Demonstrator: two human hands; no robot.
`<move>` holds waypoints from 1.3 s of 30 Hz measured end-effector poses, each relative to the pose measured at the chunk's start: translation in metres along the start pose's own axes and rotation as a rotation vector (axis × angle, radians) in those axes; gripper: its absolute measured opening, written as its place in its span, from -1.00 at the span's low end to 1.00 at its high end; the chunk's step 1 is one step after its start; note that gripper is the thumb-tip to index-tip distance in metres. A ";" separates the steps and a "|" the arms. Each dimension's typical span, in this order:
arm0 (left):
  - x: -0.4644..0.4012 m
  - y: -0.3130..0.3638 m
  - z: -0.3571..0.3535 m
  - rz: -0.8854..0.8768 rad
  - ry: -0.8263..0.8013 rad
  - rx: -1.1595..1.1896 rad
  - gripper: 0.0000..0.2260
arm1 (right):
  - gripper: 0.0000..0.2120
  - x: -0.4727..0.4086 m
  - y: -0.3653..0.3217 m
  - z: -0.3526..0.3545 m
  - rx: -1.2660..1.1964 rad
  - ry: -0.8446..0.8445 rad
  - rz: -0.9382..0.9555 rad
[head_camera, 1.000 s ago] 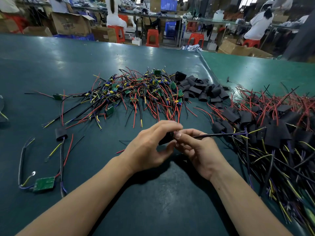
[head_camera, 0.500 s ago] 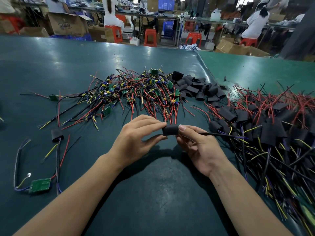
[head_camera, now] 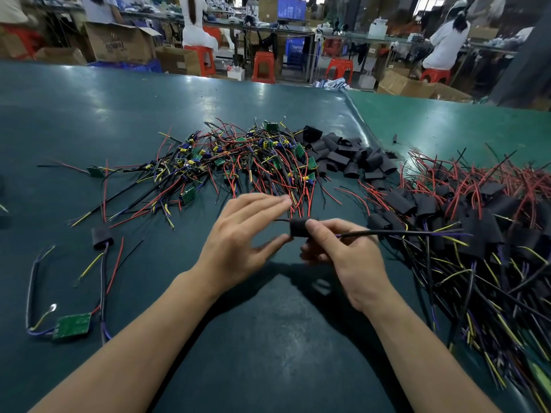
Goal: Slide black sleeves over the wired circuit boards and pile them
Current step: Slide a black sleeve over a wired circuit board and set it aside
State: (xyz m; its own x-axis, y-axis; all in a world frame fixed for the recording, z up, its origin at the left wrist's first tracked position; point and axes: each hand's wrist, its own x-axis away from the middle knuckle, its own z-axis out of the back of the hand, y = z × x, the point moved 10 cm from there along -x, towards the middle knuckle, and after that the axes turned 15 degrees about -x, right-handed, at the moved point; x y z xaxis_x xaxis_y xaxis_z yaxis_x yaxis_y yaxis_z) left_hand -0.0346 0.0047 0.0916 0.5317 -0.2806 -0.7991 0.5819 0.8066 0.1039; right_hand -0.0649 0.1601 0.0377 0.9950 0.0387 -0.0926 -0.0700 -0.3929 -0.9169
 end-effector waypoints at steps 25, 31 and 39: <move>0.011 -0.042 -0.021 0.287 -0.154 -0.083 -0.75 | -0.77 -0.008 -0.009 0.017 0.390 0.071 0.247; 0.027 -0.058 -0.066 0.344 -0.522 -0.252 -0.65 | -0.79 -0.012 -0.005 0.023 0.378 0.115 0.203; 0.019 -0.052 -0.050 0.376 -0.374 -0.294 -0.76 | -0.81 -0.014 -0.002 0.030 0.340 0.131 0.183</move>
State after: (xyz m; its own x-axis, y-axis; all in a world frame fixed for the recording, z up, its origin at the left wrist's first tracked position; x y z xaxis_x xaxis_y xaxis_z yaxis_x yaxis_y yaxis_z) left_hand -0.0853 -0.0165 0.0411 0.8789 -0.0696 -0.4719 0.1464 0.9809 0.1280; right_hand -0.0809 0.1882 0.0290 0.9631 -0.1298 -0.2358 -0.2444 -0.0550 -0.9681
